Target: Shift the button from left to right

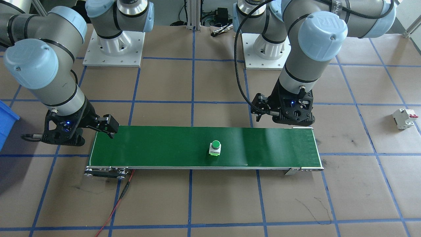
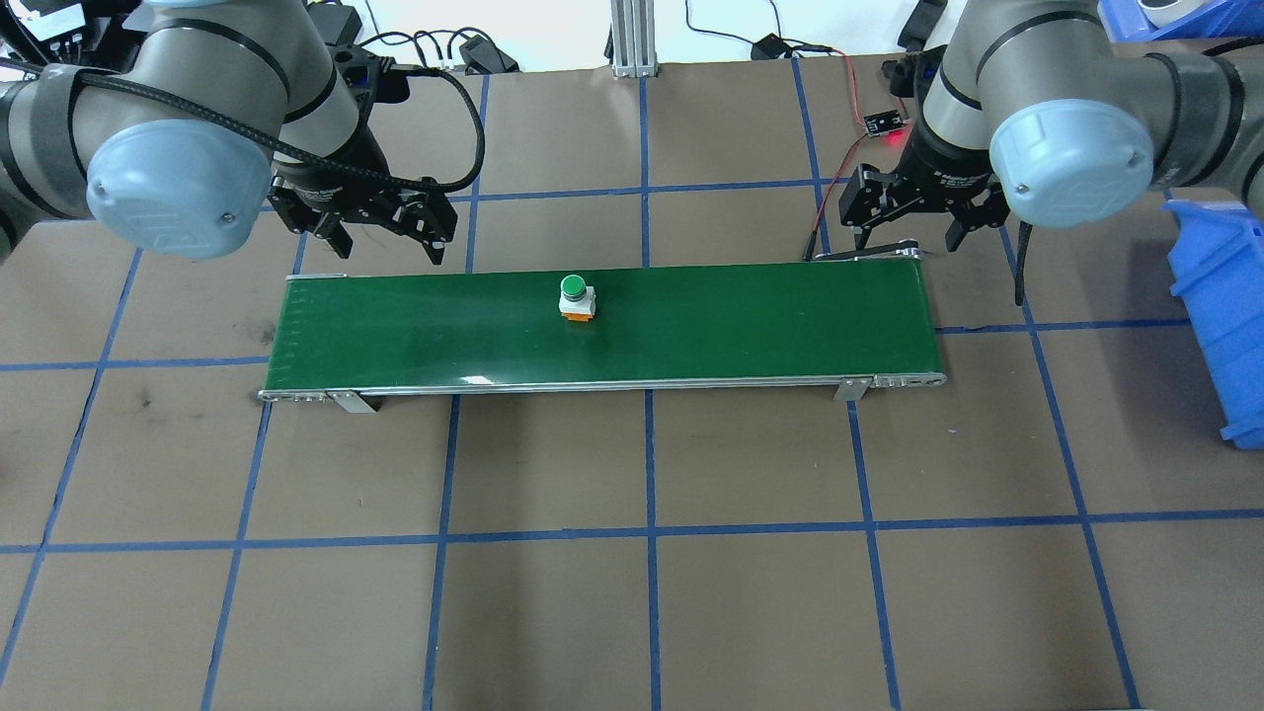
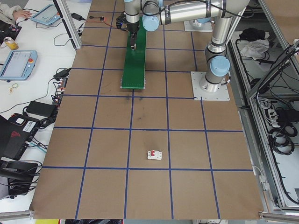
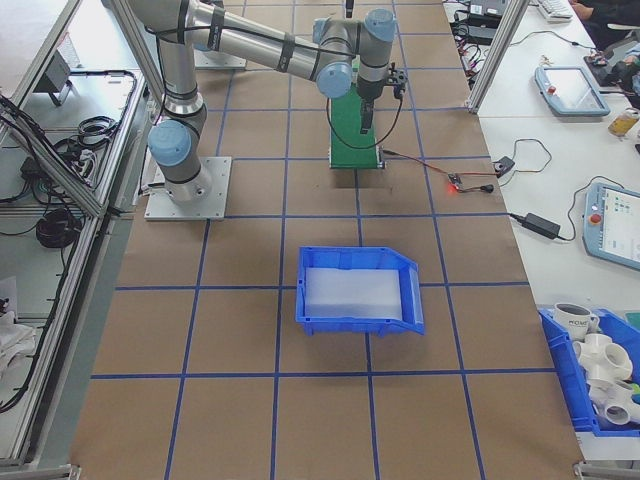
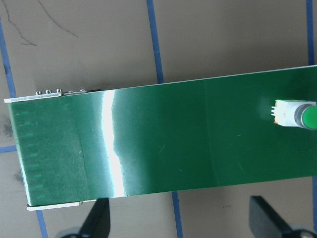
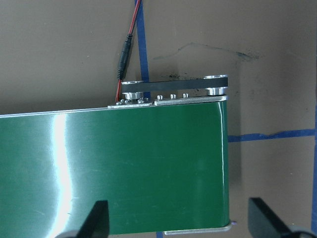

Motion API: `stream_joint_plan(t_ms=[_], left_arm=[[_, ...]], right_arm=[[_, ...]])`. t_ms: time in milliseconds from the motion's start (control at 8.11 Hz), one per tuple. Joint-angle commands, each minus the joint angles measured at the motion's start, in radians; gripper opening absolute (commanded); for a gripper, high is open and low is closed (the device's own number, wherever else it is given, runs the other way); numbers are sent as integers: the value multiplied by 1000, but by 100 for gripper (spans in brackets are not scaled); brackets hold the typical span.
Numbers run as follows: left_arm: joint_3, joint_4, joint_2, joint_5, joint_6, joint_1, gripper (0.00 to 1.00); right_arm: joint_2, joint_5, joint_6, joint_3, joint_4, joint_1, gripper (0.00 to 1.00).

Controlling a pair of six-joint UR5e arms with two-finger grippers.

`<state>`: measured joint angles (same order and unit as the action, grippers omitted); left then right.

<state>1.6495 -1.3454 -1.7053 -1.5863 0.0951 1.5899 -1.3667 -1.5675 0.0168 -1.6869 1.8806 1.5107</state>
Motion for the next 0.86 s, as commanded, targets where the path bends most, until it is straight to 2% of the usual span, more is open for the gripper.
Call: stream_joint_plan(t_ms=[0, 247, 370, 740], left_arm=[[1, 0, 0, 3, -1, 5, 100], [1, 8, -2, 2, -1, 5, 100], [1, 8, -2, 0, -1, 5, 100], [3, 11, -4, 2, -1, 5, 100]], right_arm=[[0, -3, -3, -13, 5, 3, 100], [3, 10, 8, -14, 21, 3, 100], [14, 39, 46, -14, 90, 3, 100], [27, 177, 86, -13, 158, 3, 100]])
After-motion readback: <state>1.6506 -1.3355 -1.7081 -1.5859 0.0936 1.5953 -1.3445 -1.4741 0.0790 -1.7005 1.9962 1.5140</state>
